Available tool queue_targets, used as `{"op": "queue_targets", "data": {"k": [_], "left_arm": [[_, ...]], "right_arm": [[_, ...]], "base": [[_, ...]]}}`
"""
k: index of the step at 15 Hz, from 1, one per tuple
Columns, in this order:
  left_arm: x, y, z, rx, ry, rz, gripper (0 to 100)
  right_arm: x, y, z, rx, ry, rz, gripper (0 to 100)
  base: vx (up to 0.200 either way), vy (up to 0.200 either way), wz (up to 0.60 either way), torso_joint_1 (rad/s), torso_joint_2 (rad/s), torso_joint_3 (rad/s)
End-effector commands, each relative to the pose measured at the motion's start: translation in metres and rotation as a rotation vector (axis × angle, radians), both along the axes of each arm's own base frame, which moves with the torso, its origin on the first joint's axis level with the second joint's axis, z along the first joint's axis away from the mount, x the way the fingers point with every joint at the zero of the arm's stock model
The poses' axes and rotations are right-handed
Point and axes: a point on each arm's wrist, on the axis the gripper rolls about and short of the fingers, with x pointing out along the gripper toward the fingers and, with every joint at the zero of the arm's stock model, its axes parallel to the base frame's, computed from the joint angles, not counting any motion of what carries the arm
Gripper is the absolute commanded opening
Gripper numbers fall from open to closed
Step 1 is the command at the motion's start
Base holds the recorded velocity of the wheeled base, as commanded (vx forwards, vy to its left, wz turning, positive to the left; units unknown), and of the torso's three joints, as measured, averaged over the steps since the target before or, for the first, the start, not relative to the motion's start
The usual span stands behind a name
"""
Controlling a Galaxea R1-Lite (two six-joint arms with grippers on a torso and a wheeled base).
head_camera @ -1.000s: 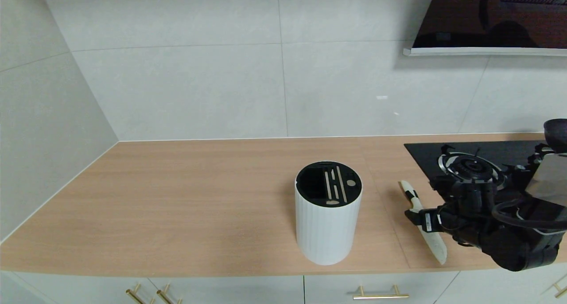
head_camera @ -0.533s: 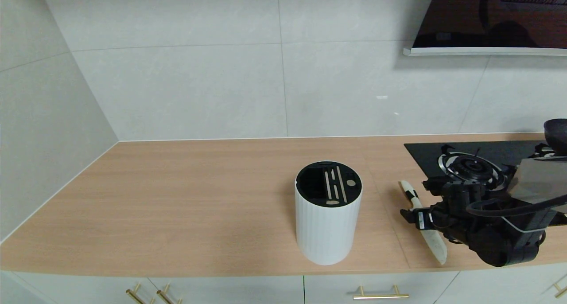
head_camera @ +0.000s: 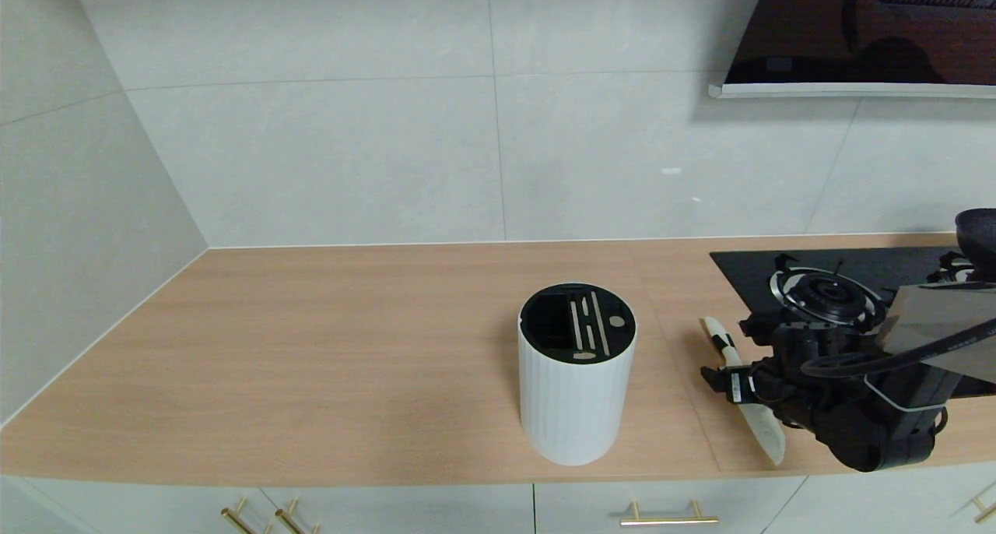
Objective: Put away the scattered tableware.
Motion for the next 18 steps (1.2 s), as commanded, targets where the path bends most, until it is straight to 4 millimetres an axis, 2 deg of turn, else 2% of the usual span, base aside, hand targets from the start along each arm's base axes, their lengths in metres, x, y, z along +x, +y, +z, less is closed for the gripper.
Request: {"op": "queue_targets", "data": {"k": [1,6,7,15,18], "left_arm": [[0.0000,0.0000,0.0000,0.000,0.000,0.001,100],[0.0000,0.0000,0.0000,0.000,0.000,-0.001,100],[0.0000,0.0000,0.0000,0.000,0.000,0.001,100],[0.0000,0.0000,0.0000,0.000,0.000,0.001,100],[0.0000,0.0000,0.0000,0.000,0.000,0.001,100]], "right_arm": [[0.0001,-0.0001,-0.0025,-0.003,0.007,-0.002,100],[-0.0006,-0.0030,-0.0021,-0.003,0.009,-0.010,100],[-0.0005,-0.0036,-0.0020,-0.004,0.007,-0.011,0],[-0.0014,-0.0043,-0.0065,-0.006,0.022,-0.012,0],[-0.0011,-0.0048,-0.0025,-0.002,0.010,-0.015,0]], "base": [[0.000,0.000,0.00,0.000,0.00,0.000],[0.000,0.000,0.00,0.000,0.00,0.000],[0.000,0.000,0.00,0.000,0.00,0.000],[0.000,0.000,0.00,0.000,0.00,0.000],[0.000,0.000,0.00,0.000,0.00,0.000]]}}
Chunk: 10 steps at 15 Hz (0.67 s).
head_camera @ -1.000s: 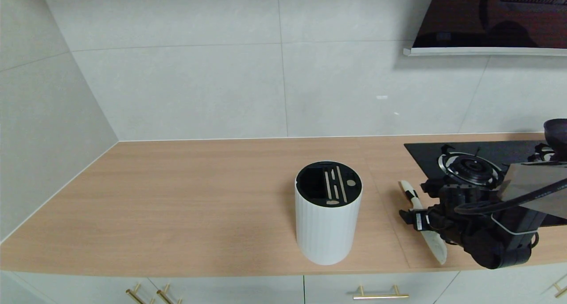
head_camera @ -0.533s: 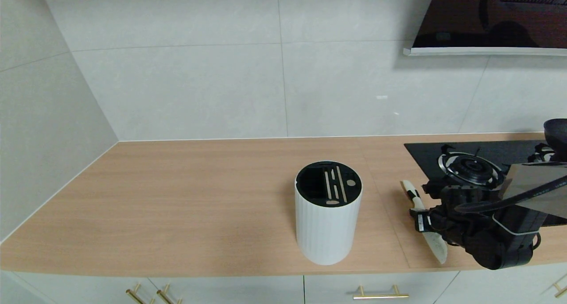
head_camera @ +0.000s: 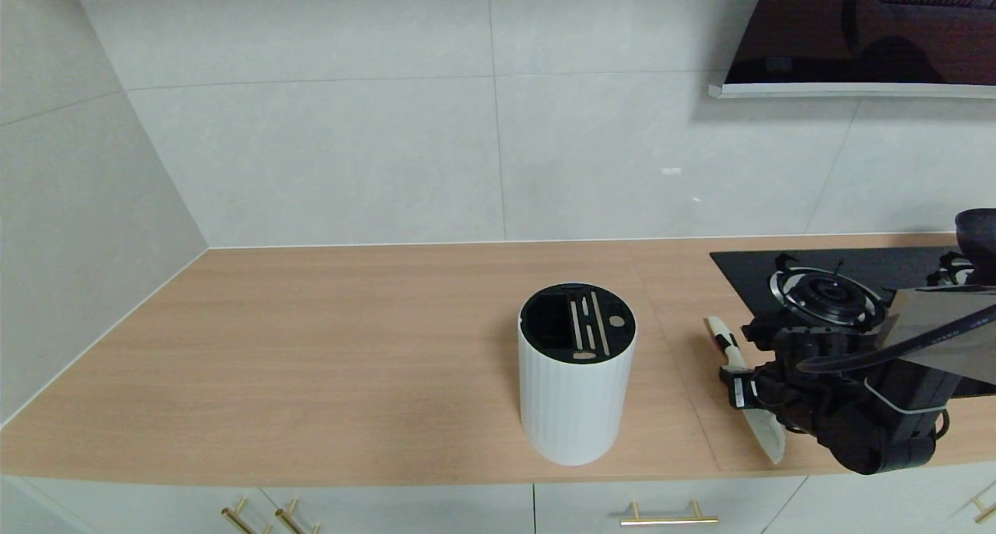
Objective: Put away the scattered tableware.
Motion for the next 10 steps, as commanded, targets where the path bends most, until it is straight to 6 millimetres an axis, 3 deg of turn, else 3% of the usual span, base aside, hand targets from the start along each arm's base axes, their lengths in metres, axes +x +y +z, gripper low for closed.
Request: {"op": "queue_targets", "data": {"k": [1,10], "left_arm": [[0.000,0.000,0.000,-0.001,0.000,0.001,100],[0.000,0.000,0.000,-0.001,0.000,-0.001,100]], "right_arm": [[0.000,0.000,0.007,0.004,-0.020,-0.001,0],[-0.037,0.001,0.094,0.012,-0.099,0.014,0]], "base": [[0.000,0.000,0.00,0.000,0.00,0.000],[0.000,0.000,0.00,0.000,0.00,0.000]]}}
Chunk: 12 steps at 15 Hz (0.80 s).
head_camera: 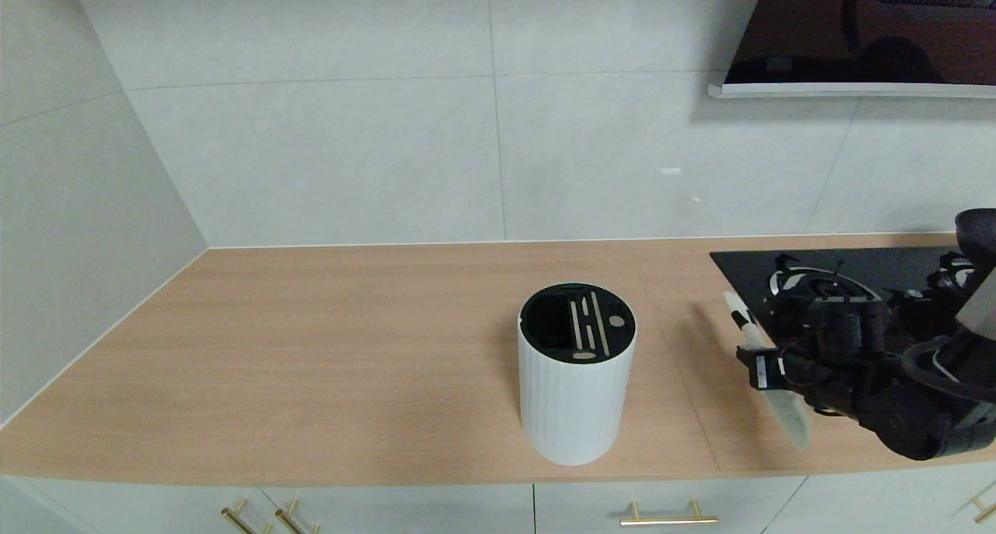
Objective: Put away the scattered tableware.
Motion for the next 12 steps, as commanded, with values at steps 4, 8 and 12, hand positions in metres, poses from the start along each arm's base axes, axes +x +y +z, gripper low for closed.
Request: {"op": "queue_targets", "data": {"k": [4,8,12], "left_arm": [[-0.001,0.000,0.006,-0.012,-0.045,-0.002,100],[-0.005,-0.003,0.022,-0.067,-0.118,-0.149,100],[0.000,-0.009,0.066,-0.091,0.077,-0.409,100]], "right_arm": [[-0.019,0.003,0.054,0.022,-0.148,-0.010,0],[-0.032,0.012,0.082,0.031,-0.203,0.031,0],[-0.023,0.035,0.122,0.043,-0.222,0.102,0]], "base": [[0.000,0.000,0.00,0.000,0.00,0.000],[0.000,0.000,0.00,0.000,0.00,0.000],[0.000,0.000,0.00,0.000,0.00,0.000]]}}
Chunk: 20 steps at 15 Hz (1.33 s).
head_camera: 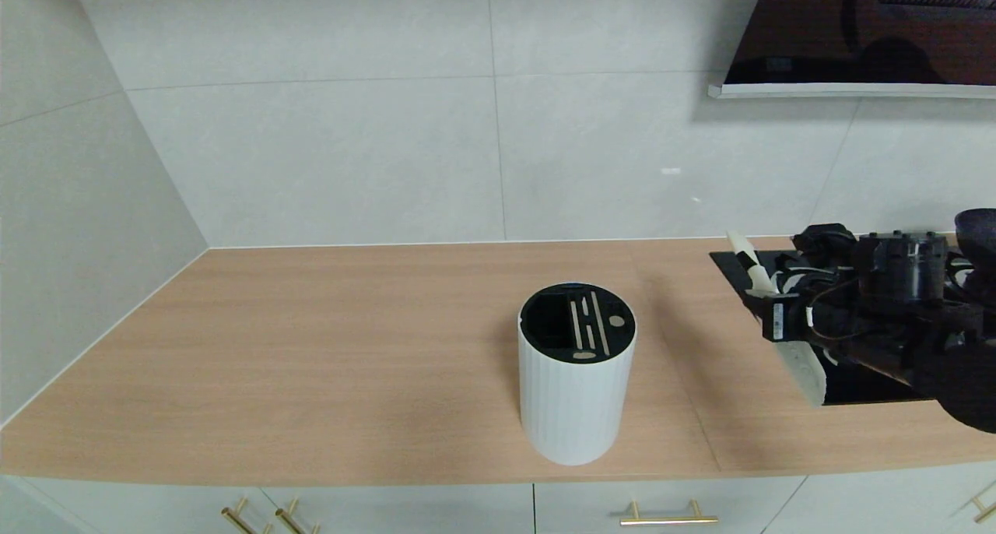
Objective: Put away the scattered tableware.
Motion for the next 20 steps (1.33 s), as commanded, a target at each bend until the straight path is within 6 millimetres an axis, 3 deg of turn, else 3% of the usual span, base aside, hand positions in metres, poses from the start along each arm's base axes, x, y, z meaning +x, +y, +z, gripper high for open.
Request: {"op": "queue_targets", "data": {"k": [1,4,6,9,11,12,13,16,20], "left_arm": [[0.018,-0.003,0.048,-0.007,0.128,-0.136,100],[0.067,-0.007,0.101,-0.030,0.252,-0.302,100],[0.121,-0.010,0.130,-0.039,0.333,-0.349,100],[0.196,-0.018,0.144,-0.030,0.338,-0.375,100],[0.203,-0.018,0.140,-0.040,0.331,-0.374,100],[0.226,-0.026,0.123,-0.066,0.365,-0.404,100],[0.234,-0.033,0.122,-0.102,0.365,-0.425,100],[0.241,-0.058,0.126,-0.292,0.389,-0.519,100],[0.244,-0.090,0.116,-0.415,0.444,-0.636,100]], "right_arm": [[0.005,0.021,0.038,0.021,-0.095,0.061,0],[0.010,0.048,0.060,0.041,-0.161,0.136,0],[0.010,0.066,0.074,0.046,-0.152,0.185,0],[-0.007,0.087,0.077,0.054,-0.147,0.249,0],[-0.014,0.090,0.080,0.057,-0.153,0.267,0],[-0.027,0.099,0.083,0.061,-0.158,0.308,0],[-0.034,0.103,0.087,0.068,-0.166,0.330,0],[-0.058,0.121,0.090,0.093,-0.167,0.414,0],[-0.080,0.147,0.092,0.171,-0.142,0.501,0]], "base": [[0.000,0.000,0.00,0.000,0.00,0.000],[0.000,0.000,0.00,0.000,0.00,0.000],[0.000,0.000,0.00,0.000,0.00,0.000],[0.000,0.000,0.00,0.000,0.00,0.000],[0.000,0.000,0.00,0.000,0.00,0.000],[0.000,0.000,0.00,0.000,0.00,0.000],[0.000,0.000,0.00,0.000,0.00,0.000],[0.000,0.000,0.00,0.000,0.00,0.000],[0.000,0.000,0.00,0.000,0.00,0.000]]}}
